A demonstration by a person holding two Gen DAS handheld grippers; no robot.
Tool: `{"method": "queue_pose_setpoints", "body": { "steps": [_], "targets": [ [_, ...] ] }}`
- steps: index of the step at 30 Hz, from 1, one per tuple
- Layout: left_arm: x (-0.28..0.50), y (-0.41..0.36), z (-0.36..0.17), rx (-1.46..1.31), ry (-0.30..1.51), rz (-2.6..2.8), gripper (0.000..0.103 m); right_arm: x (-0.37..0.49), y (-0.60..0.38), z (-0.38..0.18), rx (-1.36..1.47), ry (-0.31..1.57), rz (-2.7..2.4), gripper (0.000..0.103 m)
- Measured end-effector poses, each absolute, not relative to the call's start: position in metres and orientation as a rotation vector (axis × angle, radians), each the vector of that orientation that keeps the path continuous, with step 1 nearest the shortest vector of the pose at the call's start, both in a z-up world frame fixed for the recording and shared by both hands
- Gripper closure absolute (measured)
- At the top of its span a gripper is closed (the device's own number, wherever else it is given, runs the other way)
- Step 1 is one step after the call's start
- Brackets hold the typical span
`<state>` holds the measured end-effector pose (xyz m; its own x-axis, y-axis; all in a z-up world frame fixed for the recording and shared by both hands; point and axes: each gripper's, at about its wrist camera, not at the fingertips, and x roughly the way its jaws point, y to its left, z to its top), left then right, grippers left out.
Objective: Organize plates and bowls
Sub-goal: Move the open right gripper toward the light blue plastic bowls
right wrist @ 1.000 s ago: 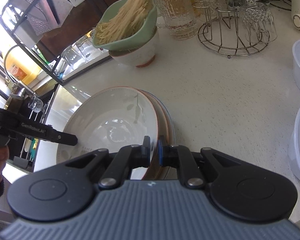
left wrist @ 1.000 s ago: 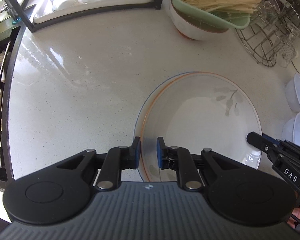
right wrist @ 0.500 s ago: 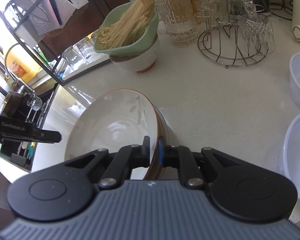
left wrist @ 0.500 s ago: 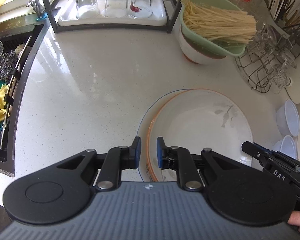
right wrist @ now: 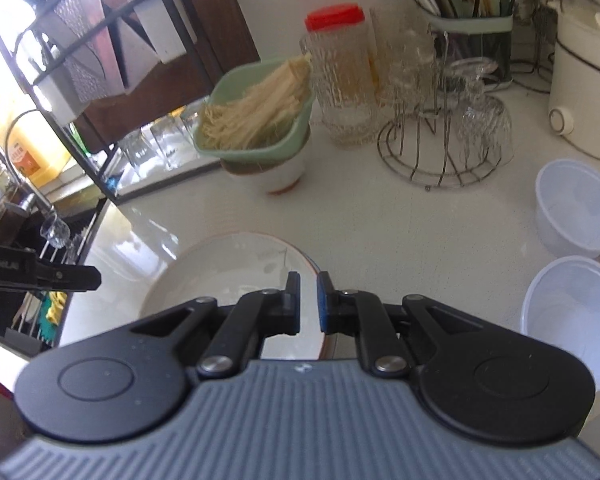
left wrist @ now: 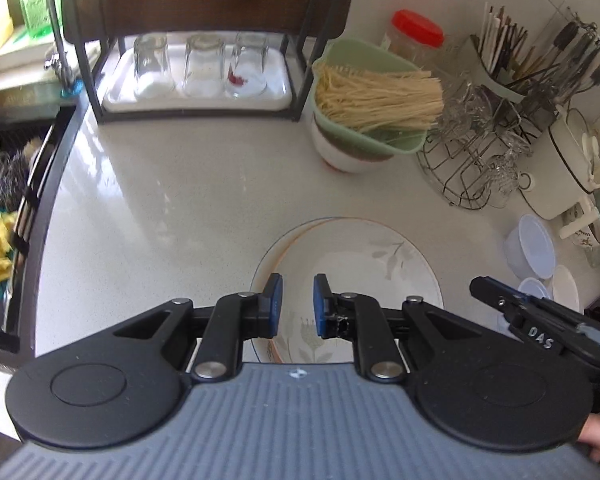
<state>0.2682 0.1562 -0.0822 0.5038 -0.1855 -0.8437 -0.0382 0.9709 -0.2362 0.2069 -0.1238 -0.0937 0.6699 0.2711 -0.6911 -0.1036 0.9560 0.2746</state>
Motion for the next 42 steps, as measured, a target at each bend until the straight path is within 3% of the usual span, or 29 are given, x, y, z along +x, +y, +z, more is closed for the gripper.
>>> {"method": "queue_pose_setpoints", "body": {
  "steps": [15, 27, 42],
  "targets": [
    [0.224, 0.153, -0.026, -0.211, 0.912, -0.226, 0.086, 0.146, -0.119, -0.015, 0.216, 0.610, 0.143, 0.091],
    [0.215, 0.123, -0.027, -0.206, 0.896, -0.263, 0.086, 0.127, -0.140, -0.013, 0.224, 0.569, 0.119, 0.091],
    [0.256, 0.019, -0.064, -0.180, 0.946, -0.292, 0.086, 0.141, -0.234, -0.028, 0.193, 0.588, 0.080, 0.091]
  ]
}}
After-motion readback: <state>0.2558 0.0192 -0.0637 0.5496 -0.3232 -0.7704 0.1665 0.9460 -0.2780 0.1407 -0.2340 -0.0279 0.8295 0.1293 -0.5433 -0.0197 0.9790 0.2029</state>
